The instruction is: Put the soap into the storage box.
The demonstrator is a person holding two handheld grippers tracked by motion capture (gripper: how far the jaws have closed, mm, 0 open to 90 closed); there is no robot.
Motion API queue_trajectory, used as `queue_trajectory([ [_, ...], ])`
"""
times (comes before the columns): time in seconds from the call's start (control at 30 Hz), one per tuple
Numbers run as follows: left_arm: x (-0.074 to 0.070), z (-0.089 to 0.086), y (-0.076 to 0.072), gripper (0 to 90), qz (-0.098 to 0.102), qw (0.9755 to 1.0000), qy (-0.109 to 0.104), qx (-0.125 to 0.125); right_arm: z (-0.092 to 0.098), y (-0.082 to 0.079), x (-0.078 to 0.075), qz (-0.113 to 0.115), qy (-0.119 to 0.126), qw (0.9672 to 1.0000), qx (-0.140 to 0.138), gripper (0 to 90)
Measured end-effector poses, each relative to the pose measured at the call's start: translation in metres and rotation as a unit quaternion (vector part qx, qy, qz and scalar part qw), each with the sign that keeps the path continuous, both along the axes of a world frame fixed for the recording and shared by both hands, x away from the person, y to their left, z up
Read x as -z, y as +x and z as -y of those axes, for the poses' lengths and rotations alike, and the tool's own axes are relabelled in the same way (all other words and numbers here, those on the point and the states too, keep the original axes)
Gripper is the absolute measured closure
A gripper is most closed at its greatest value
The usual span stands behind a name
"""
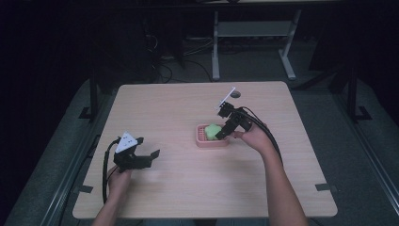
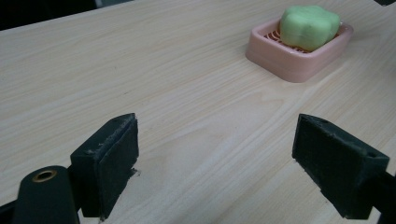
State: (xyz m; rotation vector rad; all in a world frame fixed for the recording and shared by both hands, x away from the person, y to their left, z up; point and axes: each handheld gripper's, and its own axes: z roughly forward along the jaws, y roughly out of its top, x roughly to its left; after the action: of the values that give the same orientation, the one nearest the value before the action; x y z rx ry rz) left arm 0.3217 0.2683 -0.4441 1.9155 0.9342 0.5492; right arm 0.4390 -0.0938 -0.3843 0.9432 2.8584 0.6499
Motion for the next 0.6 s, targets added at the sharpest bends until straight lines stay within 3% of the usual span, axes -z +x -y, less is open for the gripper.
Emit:
queue_trajectory([
  [0.6,0.000,0.001,0.000,14.3,-0.002,1.0000,0.004,0.000,0.024,-0.013,0.008,-0.003,0.010,0.9998,0.016,23.4],
])
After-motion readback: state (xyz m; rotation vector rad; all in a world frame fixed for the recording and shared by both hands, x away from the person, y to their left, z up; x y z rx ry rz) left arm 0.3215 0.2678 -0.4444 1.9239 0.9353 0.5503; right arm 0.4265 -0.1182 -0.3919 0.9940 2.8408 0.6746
